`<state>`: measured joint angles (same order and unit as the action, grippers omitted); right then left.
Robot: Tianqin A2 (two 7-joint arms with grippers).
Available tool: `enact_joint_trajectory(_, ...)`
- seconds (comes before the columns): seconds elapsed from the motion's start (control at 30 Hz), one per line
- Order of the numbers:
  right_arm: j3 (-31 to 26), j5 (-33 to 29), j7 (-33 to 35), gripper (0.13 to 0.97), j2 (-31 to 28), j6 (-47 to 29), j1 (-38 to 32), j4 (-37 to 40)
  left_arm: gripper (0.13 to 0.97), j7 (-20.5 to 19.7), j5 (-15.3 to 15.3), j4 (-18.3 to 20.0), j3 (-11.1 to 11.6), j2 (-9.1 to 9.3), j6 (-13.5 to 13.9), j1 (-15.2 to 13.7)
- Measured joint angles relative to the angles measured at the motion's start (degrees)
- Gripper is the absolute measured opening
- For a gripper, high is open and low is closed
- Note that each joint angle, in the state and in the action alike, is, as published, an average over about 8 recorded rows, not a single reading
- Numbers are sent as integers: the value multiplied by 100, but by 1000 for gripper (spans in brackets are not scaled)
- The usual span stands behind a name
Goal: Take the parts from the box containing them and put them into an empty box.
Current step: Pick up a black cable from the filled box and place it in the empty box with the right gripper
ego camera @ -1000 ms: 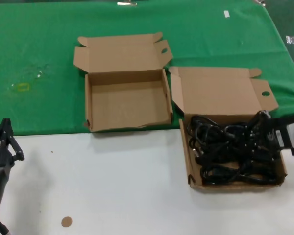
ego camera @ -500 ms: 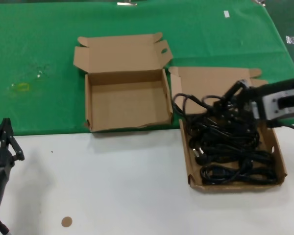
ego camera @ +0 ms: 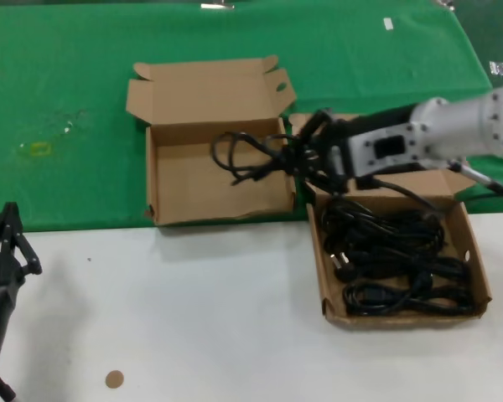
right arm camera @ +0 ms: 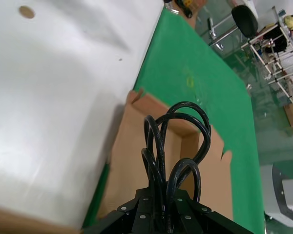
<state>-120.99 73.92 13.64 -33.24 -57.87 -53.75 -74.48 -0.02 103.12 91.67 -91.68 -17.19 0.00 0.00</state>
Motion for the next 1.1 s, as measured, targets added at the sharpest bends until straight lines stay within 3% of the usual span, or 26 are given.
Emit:
enact_joint_trajectory(0.47,-399,-417,173,182,1179,578,-547,1155,152,0,0,0,0,0,0,0)
enact_joint_trajectory(1.1,-520,-429,553,182,1781,1025,-743,2133,152,0,0,0,0,0,0,0)
